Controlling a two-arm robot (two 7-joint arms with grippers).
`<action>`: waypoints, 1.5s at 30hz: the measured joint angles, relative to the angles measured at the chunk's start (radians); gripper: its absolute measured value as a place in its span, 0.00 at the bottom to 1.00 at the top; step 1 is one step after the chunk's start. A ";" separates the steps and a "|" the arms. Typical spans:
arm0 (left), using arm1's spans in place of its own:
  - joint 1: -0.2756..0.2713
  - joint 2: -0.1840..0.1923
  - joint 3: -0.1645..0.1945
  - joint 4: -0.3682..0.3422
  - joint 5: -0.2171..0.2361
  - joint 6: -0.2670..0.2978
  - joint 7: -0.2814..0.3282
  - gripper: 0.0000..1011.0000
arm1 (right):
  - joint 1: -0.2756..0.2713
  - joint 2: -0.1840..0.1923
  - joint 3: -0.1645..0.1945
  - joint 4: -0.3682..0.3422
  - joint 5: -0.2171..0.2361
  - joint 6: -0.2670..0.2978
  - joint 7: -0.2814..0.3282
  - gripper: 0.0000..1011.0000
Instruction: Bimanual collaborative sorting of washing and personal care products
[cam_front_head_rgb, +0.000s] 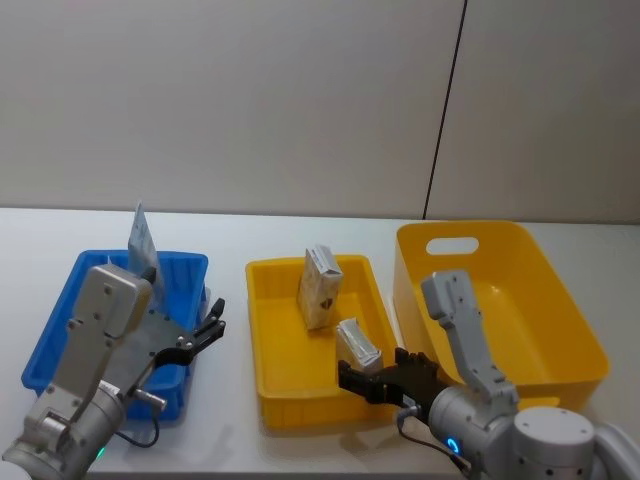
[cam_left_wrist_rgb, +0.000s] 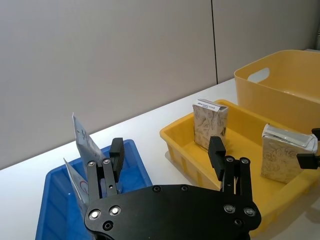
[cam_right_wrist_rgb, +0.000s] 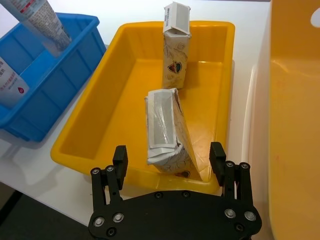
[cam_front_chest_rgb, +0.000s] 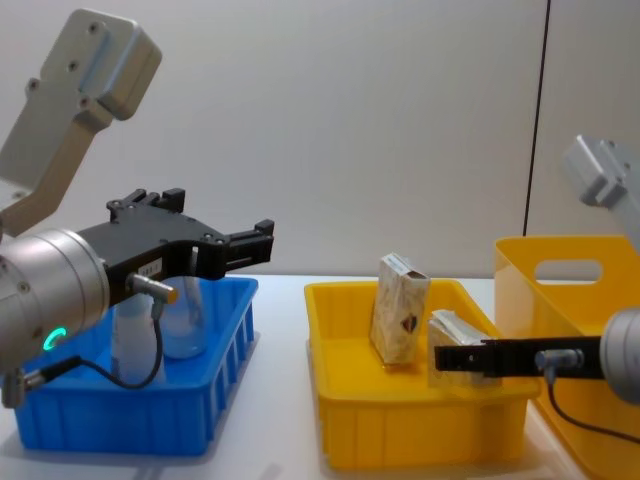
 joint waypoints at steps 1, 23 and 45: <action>0.000 0.000 0.000 0.000 0.000 0.000 0.000 0.99 | 0.006 -0.001 -0.001 0.009 -0.001 0.001 0.004 0.99; 0.000 0.000 0.000 0.000 0.000 0.000 0.000 0.99 | 0.093 -0.019 -0.028 0.131 -0.022 -0.024 0.078 0.86; 0.000 0.000 0.000 0.000 0.000 0.000 0.000 0.99 | 0.110 -0.029 -0.032 0.137 -0.049 0.005 0.082 0.34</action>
